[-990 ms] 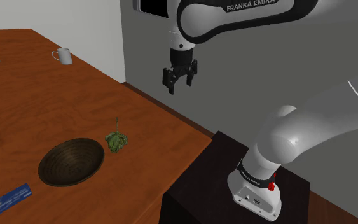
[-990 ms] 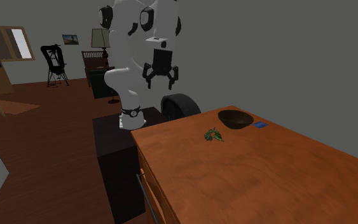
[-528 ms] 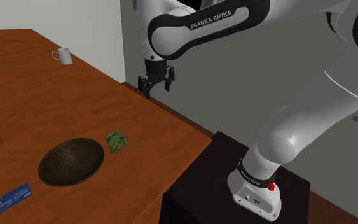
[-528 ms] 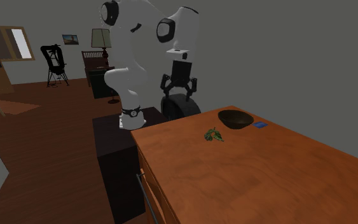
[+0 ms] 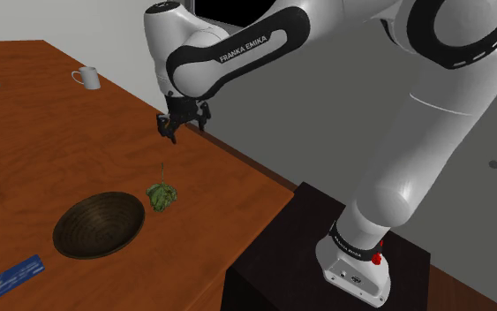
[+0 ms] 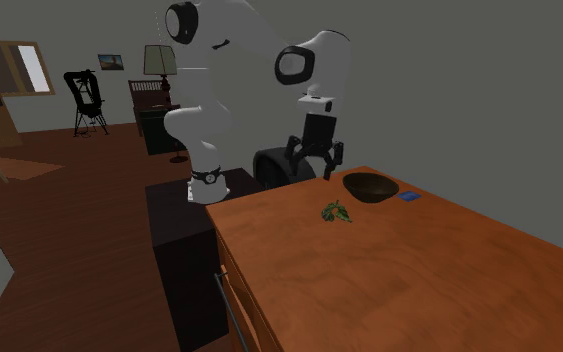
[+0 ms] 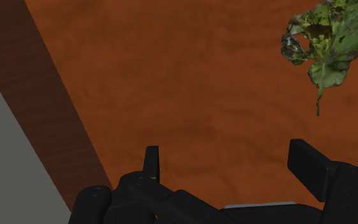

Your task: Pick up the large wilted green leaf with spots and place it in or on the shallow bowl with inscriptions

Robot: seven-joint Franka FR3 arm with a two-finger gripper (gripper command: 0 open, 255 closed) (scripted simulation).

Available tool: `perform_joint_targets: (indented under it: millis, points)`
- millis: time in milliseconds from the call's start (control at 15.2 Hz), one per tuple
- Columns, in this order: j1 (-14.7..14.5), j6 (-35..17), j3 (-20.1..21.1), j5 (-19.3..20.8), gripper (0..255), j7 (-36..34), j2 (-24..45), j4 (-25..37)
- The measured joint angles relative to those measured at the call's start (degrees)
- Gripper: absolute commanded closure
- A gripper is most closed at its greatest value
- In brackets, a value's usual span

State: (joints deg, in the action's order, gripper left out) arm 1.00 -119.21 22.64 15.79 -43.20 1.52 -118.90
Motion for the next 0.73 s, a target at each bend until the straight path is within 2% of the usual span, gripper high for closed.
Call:
perform_joint_targets:
  millis: [264,726]
  points:
    - [-1.76,-0.24,0.51,5.53,0,-5.97,7.88,6.73]
    - [-1.83,-4.0,-0.41,8.4,0,-7.95,11.73,6.43]
